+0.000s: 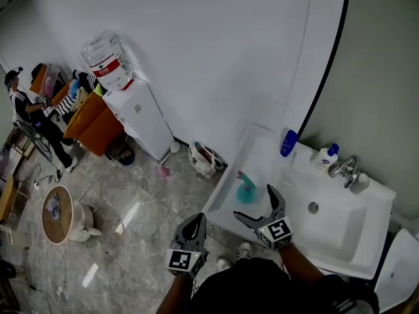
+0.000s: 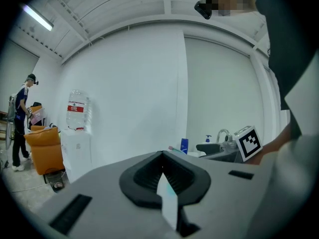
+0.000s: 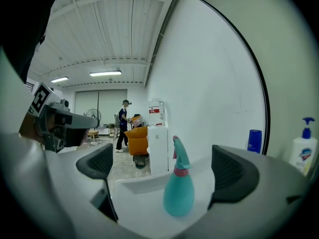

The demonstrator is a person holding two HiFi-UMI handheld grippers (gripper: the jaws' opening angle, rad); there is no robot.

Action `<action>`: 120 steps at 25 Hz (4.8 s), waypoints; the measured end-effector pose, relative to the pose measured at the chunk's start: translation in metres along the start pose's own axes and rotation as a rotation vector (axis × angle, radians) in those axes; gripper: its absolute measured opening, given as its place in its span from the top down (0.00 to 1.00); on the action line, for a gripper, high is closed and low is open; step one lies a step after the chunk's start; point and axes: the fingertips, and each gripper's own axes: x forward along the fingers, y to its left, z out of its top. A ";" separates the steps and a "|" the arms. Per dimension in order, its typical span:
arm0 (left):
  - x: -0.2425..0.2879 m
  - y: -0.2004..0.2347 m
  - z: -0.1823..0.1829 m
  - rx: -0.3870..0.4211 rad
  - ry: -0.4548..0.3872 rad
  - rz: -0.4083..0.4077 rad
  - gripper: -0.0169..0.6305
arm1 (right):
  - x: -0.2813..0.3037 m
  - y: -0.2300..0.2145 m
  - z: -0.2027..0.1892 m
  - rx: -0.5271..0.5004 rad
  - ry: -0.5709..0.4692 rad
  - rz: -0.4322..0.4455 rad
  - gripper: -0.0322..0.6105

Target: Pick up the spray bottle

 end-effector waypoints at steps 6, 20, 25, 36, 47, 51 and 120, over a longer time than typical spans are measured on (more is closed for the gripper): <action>0.021 -0.002 0.004 0.002 0.012 -0.005 0.98 | 0.011 -0.015 -0.015 -0.001 0.018 0.004 0.03; 0.050 0.008 -0.010 -0.025 0.056 -0.032 0.98 | 0.032 -0.026 -0.042 0.001 0.083 0.023 0.13; 0.060 0.020 -0.007 -0.029 0.054 -0.054 0.98 | 0.040 -0.029 -0.050 -0.004 0.107 0.017 0.31; 0.075 0.025 -0.011 -0.051 0.064 -0.092 0.98 | 0.043 -0.045 -0.058 -0.024 0.098 -0.050 0.60; 0.080 0.028 -0.013 -0.067 0.073 -0.102 0.98 | 0.048 -0.040 -0.057 -0.067 0.120 -0.043 0.73; 0.081 0.028 -0.013 -0.069 0.066 -0.106 0.98 | 0.048 -0.039 -0.055 -0.075 0.118 -0.044 0.74; 0.120 -0.006 0.013 -0.021 0.029 -0.308 0.98 | -0.034 -0.061 0.143 -0.180 -0.283 -0.298 0.75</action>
